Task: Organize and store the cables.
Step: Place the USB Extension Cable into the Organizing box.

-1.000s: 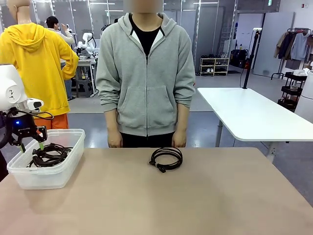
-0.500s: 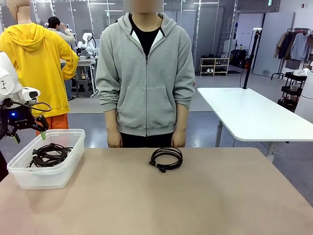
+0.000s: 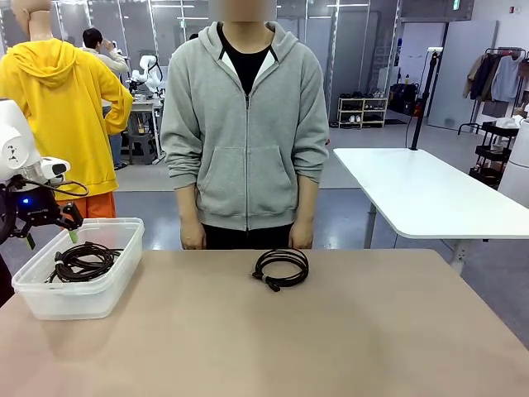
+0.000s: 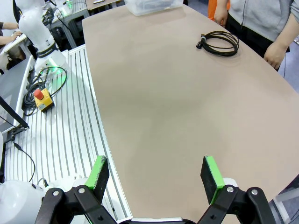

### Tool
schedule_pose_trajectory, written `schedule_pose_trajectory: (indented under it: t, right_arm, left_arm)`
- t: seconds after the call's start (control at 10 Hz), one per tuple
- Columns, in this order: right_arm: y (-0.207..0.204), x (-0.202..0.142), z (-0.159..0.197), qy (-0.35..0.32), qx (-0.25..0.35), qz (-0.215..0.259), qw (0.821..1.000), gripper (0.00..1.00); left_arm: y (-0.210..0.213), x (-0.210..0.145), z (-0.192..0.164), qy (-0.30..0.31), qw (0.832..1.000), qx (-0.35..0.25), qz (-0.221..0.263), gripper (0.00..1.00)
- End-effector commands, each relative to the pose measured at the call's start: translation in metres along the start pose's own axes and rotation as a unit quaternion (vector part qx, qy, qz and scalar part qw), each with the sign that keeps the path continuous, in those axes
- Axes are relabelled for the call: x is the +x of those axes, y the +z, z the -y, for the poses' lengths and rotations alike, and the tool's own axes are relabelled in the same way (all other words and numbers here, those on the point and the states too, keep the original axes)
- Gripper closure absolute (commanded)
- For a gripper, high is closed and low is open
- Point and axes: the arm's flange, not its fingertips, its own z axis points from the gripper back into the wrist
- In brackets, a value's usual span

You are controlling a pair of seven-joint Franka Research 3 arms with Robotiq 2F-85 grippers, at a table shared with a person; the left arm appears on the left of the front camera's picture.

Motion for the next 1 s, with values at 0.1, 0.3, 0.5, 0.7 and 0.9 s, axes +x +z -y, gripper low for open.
schedule_pose_trajectory:
  t: [0.1,0.3,0.5,0.7,0.9]
  right_arm:
    - [-0.0004,-0.0002,0.0002,0.007,0.0,0.006,1.0,0.0]
    - [-0.0004,-0.0002,0.0002,0.007,0.0,0.006,1.0,0.0]
    - [-0.0004,-0.0002,0.0002,0.007,0.0,0.006,1.0,0.0]
    - [-0.0004,-0.0002,0.0002,0.007,0.0,0.006,1.0,0.0]
    - [-0.0004,-0.0002,0.0002,0.007,0.0,0.006,1.0,0.0]
  left_arm:
    - [0.0058,0.004,0.001,0.006,1.0,0.003,-0.001,0.0]
    - [0.0058,0.004,0.001,0.006,1.0,0.003,-0.001,0.0]
    - [0.0058,0.004,0.001,0.006,1.0,0.003,-0.001,0.0]
    - [0.0058,0.004,0.001,0.006,1.0,0.003,-0.001,0.0]
    - [0.0058,0.004,0.001,0.006,1.0,0.003,-0.001,0.0]
